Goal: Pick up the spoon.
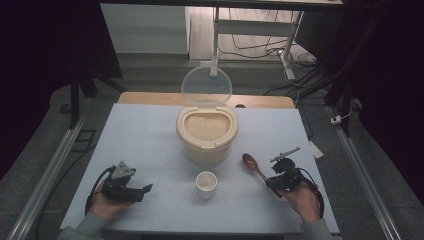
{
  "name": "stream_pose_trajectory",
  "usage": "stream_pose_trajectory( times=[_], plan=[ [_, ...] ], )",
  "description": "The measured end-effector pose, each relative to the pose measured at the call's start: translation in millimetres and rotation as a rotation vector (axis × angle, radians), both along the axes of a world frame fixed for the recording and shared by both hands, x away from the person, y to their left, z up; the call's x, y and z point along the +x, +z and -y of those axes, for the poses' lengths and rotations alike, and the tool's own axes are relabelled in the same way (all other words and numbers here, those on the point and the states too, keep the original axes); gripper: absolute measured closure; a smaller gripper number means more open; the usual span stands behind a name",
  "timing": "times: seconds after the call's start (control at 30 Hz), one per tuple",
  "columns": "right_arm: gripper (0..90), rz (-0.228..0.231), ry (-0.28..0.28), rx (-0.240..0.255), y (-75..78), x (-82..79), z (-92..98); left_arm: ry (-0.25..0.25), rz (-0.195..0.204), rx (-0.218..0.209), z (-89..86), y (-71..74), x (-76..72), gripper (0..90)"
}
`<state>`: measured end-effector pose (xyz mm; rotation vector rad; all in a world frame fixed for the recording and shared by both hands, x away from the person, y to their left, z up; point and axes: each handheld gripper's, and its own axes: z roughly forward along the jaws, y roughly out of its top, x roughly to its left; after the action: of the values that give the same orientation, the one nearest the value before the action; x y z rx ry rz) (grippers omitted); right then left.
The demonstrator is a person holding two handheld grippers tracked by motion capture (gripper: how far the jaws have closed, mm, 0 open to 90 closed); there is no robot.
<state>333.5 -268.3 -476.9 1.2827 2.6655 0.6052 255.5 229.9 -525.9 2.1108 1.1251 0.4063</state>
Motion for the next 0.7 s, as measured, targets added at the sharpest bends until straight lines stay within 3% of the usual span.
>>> stream_pose_trajectory(
  times=[0.43,0.7],
  plan=[
    [79.1,0.042,0.107,0.081,22.1,-19.2,8.9,0.001,-0.002,0.002,0.0,-0.2,0.4,15.0],
    [79.0,0.063,0.199,0.103,33.7,-28.5,0.2,0.001,-0.002,0.003,-0.8,-0.2,0.6,15.0]
  ],
)
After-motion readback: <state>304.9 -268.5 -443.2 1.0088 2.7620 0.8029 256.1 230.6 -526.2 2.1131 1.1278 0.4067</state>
